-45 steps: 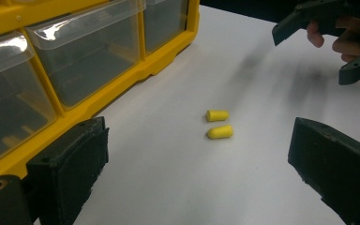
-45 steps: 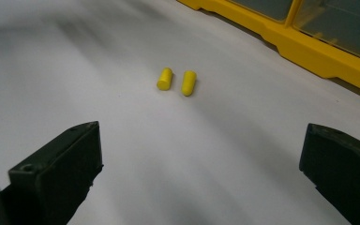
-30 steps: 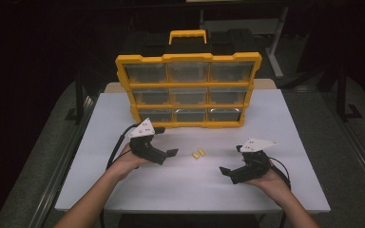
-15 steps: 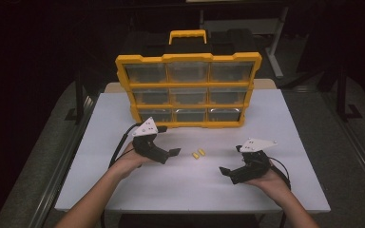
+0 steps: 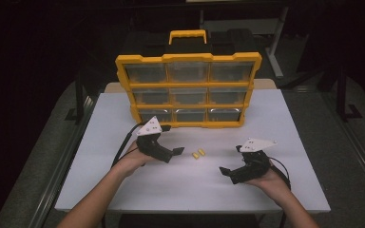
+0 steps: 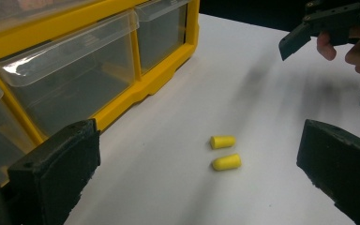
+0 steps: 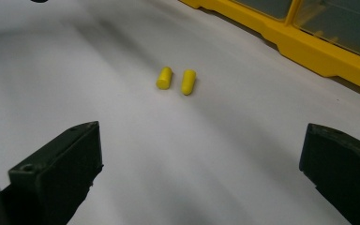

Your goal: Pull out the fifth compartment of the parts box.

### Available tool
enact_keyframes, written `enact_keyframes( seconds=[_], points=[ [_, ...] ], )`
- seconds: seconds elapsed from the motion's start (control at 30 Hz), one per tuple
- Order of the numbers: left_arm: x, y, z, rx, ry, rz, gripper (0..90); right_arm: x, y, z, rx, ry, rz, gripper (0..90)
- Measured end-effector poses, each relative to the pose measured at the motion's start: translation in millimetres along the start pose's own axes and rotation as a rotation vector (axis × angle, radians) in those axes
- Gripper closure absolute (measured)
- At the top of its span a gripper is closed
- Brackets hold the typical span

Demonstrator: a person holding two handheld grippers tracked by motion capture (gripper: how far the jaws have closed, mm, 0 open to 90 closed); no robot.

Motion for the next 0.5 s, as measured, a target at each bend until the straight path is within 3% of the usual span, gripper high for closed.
enact_keyframes(
  seconds=[0.5],
  points=[
    [1.9, 14.3, 5.4, 0.015, -0.002, -0.006, 0.0, 0.6, 0.2, 0.1, 0.001, 0.000, -0.001, 0.0]
  ],
)
Point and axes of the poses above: each handheld gripper's, and its own axes: y roughly forward along the jaws, z roughly out of its top, x roughly to its right, the point moved 5 cm from there along y, roughly forward along the jaws, and after that the axes turned 8 degrees about z, right-handed, at the moved point
